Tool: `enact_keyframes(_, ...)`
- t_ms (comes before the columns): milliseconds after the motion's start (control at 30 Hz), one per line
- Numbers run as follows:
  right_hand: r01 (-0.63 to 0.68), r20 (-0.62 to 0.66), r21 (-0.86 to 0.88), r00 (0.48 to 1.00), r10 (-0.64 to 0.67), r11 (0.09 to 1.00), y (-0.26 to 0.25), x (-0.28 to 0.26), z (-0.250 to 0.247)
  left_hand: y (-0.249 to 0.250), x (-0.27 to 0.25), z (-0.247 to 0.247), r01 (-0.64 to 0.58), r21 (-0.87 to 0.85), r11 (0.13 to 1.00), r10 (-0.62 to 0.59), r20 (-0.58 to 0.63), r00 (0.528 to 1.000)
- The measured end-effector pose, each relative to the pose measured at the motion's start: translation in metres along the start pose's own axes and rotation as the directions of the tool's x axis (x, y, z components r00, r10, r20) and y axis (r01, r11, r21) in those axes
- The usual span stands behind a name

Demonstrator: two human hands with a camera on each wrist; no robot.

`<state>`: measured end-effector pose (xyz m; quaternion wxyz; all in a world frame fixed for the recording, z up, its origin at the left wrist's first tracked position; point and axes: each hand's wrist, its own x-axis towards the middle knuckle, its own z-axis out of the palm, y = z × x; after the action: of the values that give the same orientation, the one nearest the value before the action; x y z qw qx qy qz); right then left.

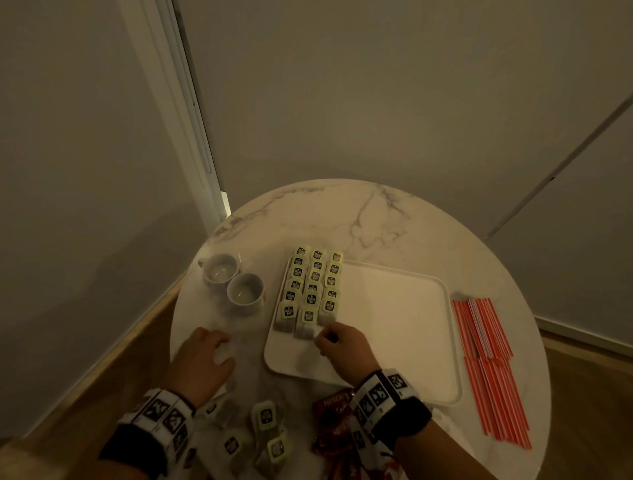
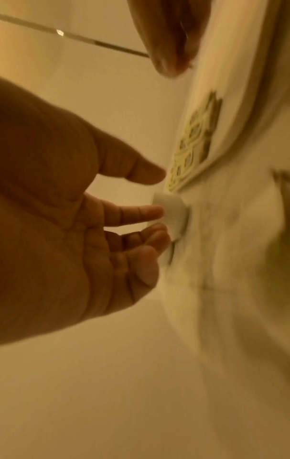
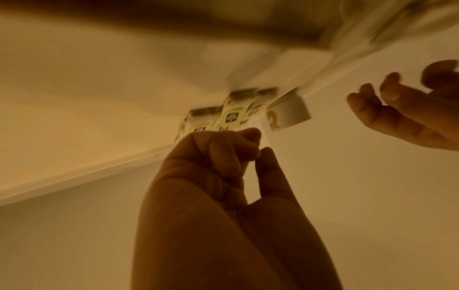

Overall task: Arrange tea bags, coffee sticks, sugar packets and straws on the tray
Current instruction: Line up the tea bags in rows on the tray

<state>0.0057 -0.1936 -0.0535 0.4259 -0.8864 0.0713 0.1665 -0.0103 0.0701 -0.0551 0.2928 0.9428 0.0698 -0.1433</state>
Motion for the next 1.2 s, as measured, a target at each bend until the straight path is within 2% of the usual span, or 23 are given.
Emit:
enact_keyframes(100, 0.008, 0.091, -0.012, 0.996, -0.007, 1.000, 0.004, -0.016, 0.011, -0.020, -0.009, 0.000, 0.096, 0.205, 0.974, -0.124, 0.130, 0.984)
enact_keyframes(167, 0.021, 0.143, -0.048, 0.990, -0.014, 0.999, 0.007, -0.022, 0.016, -0.022, -0.015, 0.003, 0.119, 0.284, 0.951, -0.174, 0.178, 0.968)
enact_keyframes(233, 0.035, 0.184, -0.076, 0.983, -0.020, 0.996, 0.008, -0.028, 0.017, -0.022, -0.018, 0.009, 0.138, 0.297, 0.945, -0.192, 0.162, 0.968)
enact_keyframes(333, 0.063, 0.211, -0.106, 0.977, -0.039, 0.992, 0.009, -0.034, 0.016, -0.019, -0.018, 0.014, 0.161, 0.225, 0.961, -0.191, 0.117, 0.975)
enact_keyframes(433, 0.090, 0.218, -0.121, 0.974, -0.062, 0.988, 0.008, -0.039, 0.013, -0.011, -0.018, 0.013, 0.113, 0.227, 0.967, -0.143, 0.122, 0.982)
enact_keyframes(567, 0.100, 0.209, -0.065, 0.974, -0.085, 0.993, 0.002, -0.045, 0.004, 0.011, -0.022, 0.003, 0.060, 0.111, 0.992, -0.063, 0.029, 0.998)
enact_keyframes(667, 0.065, 0.210, 0.084, 0.974, -0.082, 0.994, -0.008, -0.047, -0.004, 0.038, -0.027, -0.005, -0.105, 0.065, 0.992, 0.106, -0.008, 0.994)
enact_keyframes(733, 0.021, 0.247, 0.184, 0.967, -0.067, 0.983, -0.016, -0.049, -0.009, 0.057, -0.029, -0.008, -0.174, 0.009, 0.985, 0.174, 0.000, 0.985)
enact_keyframes(800, 0.010, 0.283, 0.211, 0.956, -0.071, 0.977, -0.022, -0.049, -0.013, 0.071, -0.030, -0.010, -0.225, -0.050, 0.973, 0.227, 0.025, 0.974)
enact_keyframes(867, 0.017, 0.325, 0.214, 0.942, -0.087, 0.977, -0.027, -0.049, -0.016, 0.084, -0.032, -0.010, -0.316, -0.084, 0.945, 0.321, 0.055, 0.946)
enact_keyframes(933, -0.045, 0.389, 0.346, 0.916, -0.100, 0.937, -0.032, -0.050, -0.018, 0.095, -0.034, -0.010, -0.453, -0.121, 0.883, 0.461, 0.049, 0.886)
enact_keyframes(1000, -0.196, 0.452, 0.520, 0.889, -0.073, 0.831, -0.035, -0.053, -0.023, 0.101, -0.036, -0.011, -0.566, -0.190, 0.802, 0.575, -0.009, 0.818)
enact_keyframes(1067, -0.286, 0.492, 0.637, 0.866, -0.091, 0.715, -0.032, -0.056, -0.029, 0.104, -0.038, -0.010, -0.657, -0.200, 0.726, 0.658, -0.074, 0.750)
enact_keyframes(1133, -0.265, 0.475, 0.684, 0.869, -0.139, 0.679, -0.028, -0.055, -0.033, 0.107, -0.040, -0.008, -0.704, -0.198, 0.682, 0.700, -0.100, 0.707)
enact_keyframes(1200, -0.203, 0.423, 0.705, 0.889, -0.173, 0.679, -0.025, -0.055, -0.034, 0.110, -0.041, -0.004, -0.706, -0.211, 0.676, 0.691, -0.150, 0.707)
